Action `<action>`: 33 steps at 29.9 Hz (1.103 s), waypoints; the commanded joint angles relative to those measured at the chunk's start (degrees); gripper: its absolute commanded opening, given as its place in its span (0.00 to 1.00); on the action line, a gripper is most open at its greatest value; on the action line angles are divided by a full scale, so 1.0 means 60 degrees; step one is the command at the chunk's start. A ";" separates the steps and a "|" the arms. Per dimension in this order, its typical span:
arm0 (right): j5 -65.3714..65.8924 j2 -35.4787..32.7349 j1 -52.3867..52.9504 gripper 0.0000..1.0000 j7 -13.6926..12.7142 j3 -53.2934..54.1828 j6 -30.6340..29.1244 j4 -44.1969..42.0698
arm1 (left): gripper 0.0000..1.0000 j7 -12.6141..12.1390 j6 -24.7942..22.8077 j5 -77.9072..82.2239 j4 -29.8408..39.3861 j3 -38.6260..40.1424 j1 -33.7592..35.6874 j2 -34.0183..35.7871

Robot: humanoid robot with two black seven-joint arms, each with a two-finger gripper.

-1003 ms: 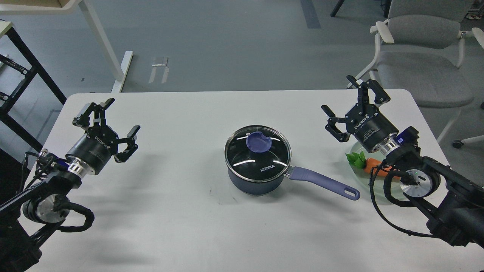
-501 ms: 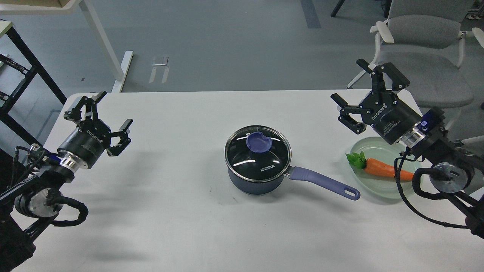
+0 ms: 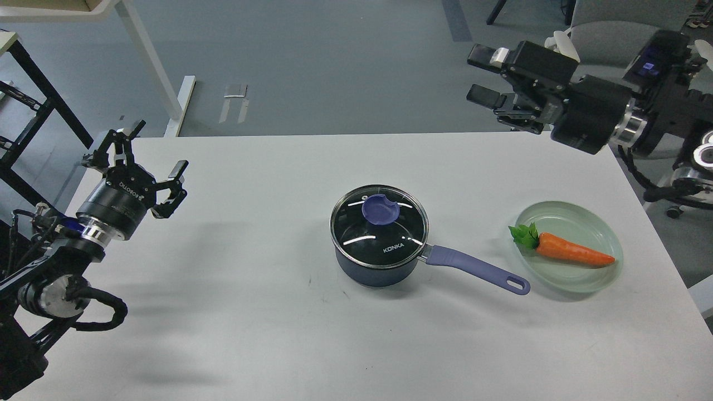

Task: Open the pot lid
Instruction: 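Lower the right gripper onto the lavender saucepan handle and grasp it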

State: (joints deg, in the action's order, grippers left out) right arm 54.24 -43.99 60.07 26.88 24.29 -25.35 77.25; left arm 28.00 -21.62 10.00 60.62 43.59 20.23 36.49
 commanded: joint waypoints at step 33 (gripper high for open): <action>0.8962 0.0388 0.1504 0.99 0.0187 -0.4928 0.0064 0.0778 | 0.99 0.0000 0.0000 0.0047 0.0501 -0.0014 -0.0002 0.0232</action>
State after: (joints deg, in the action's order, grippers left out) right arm 107.82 -41.73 70.75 28.00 -4.90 -25.00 81.89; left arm 28.01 -21.62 10.28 63.51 43.50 20.22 37.95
